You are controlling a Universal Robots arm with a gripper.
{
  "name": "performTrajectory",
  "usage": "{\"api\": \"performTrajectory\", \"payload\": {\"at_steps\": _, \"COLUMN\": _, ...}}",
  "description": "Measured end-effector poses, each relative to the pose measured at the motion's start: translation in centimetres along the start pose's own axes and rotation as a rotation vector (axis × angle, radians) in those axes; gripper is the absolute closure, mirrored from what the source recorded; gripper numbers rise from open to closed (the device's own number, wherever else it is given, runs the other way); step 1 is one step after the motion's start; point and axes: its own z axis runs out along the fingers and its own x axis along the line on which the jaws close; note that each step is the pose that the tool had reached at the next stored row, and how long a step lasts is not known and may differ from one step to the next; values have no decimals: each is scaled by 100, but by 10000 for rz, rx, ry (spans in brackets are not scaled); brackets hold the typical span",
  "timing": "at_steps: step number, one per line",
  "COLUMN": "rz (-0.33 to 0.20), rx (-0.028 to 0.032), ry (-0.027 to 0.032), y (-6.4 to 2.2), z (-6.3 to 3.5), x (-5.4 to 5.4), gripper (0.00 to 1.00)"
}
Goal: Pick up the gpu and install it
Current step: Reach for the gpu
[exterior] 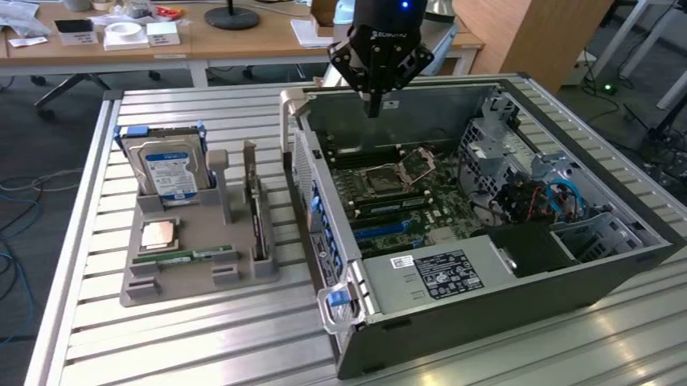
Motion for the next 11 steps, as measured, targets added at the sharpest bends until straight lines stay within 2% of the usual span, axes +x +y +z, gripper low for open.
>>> {"api": "performTrajectory", "payload": {"at_steps": 11, "rz": 0, "rx": 0, "ry": 0, "y": -12, "z": -4, "x": 163, "gripper": 89}}
